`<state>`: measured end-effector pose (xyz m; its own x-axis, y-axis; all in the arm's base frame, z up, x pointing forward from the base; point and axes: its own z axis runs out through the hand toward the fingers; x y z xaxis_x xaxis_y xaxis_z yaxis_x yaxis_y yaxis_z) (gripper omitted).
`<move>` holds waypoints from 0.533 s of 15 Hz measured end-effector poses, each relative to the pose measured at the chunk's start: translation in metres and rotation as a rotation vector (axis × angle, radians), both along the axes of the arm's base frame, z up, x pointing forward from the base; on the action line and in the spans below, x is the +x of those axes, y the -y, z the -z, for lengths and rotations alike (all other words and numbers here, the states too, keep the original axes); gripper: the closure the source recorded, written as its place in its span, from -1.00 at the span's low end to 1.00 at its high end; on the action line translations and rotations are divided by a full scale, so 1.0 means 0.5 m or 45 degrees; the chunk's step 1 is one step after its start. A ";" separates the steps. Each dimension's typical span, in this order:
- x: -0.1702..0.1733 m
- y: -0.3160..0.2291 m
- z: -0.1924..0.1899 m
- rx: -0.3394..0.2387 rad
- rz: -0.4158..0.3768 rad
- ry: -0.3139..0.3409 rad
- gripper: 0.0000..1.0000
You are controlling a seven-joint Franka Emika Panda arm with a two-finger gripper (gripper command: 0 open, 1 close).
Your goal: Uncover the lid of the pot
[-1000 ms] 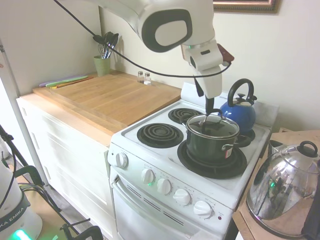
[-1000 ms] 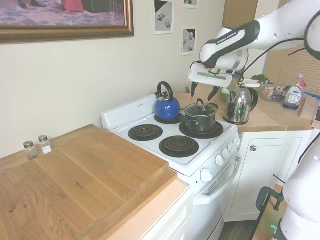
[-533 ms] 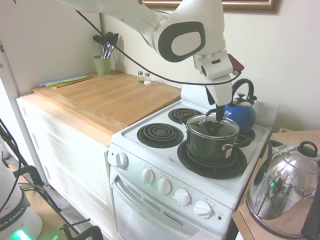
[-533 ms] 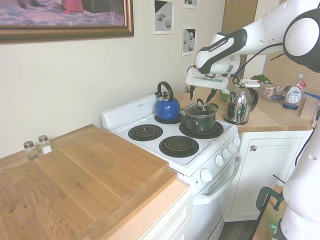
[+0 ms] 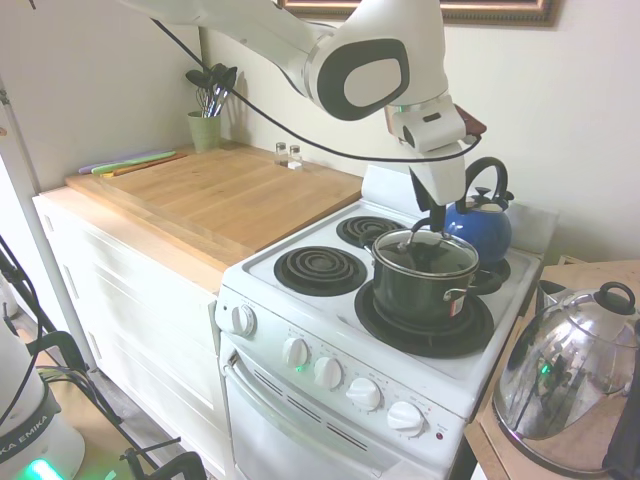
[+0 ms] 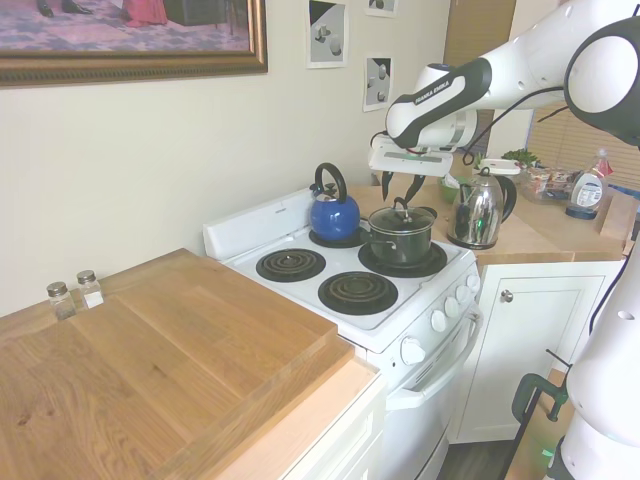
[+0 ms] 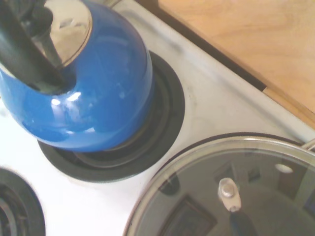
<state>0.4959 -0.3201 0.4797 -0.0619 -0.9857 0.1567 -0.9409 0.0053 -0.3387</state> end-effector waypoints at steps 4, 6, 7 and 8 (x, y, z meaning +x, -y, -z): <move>0.006 -0.002 0.017 0.006 -0.010 -0.020 1.00; 0.005 0.002 0.025 0.010 -0.010 -0.029 1.00; 0.005 0.004 0.031 0.014 -0.011 -0.032 1.00; 0.004 0.008 0.034 0.017 -0.013 -0.034 1.00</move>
